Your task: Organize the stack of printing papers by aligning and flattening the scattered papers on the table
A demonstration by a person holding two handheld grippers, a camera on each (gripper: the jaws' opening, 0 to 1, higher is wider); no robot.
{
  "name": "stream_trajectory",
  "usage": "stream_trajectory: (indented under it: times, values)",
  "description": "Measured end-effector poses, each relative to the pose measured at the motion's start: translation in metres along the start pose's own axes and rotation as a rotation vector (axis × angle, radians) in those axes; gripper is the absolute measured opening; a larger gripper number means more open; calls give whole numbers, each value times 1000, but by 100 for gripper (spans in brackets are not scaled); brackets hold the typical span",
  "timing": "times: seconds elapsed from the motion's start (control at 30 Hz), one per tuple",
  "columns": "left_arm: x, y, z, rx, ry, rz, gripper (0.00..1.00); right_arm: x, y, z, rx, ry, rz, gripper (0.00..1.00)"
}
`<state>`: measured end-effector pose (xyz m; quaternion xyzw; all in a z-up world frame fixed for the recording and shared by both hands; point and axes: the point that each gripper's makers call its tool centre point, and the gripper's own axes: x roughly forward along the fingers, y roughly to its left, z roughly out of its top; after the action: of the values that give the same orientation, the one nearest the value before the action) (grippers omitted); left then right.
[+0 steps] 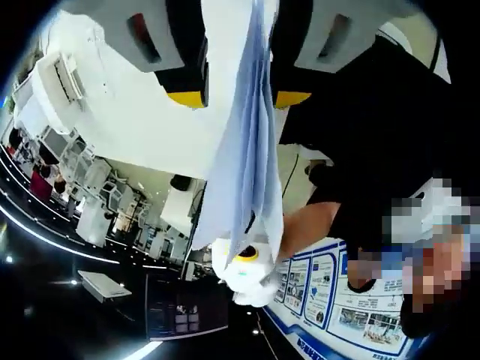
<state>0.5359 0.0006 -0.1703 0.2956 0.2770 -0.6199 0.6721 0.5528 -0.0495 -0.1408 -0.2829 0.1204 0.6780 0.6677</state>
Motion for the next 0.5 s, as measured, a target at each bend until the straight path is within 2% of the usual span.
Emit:
stream_trajectory:
  times: [0.03,0.07,0.17,0.33,0.4,0.5]
  values:
    - [1,1,-1,0,-1,1,6,1,2,-1,-21,-1,5,3]
    - [1,1,-2,-2,-4,5,6,2,4,-2,-15,-3,5,0]
    - [-1,4,-3,1,-31,10,6,2,1,-1,-12,-26,-11,0]
    - [-12,14,9,80,-167,77,9,-7,-8,5,27,-66,-80,0]
    - [-17,16,10,91,-203,99,13,-10,-8,7,30,-75,-103,0]
    - [-23,26,5,144,-229,168,28,-16,-6,10,17,-84,-138,0]
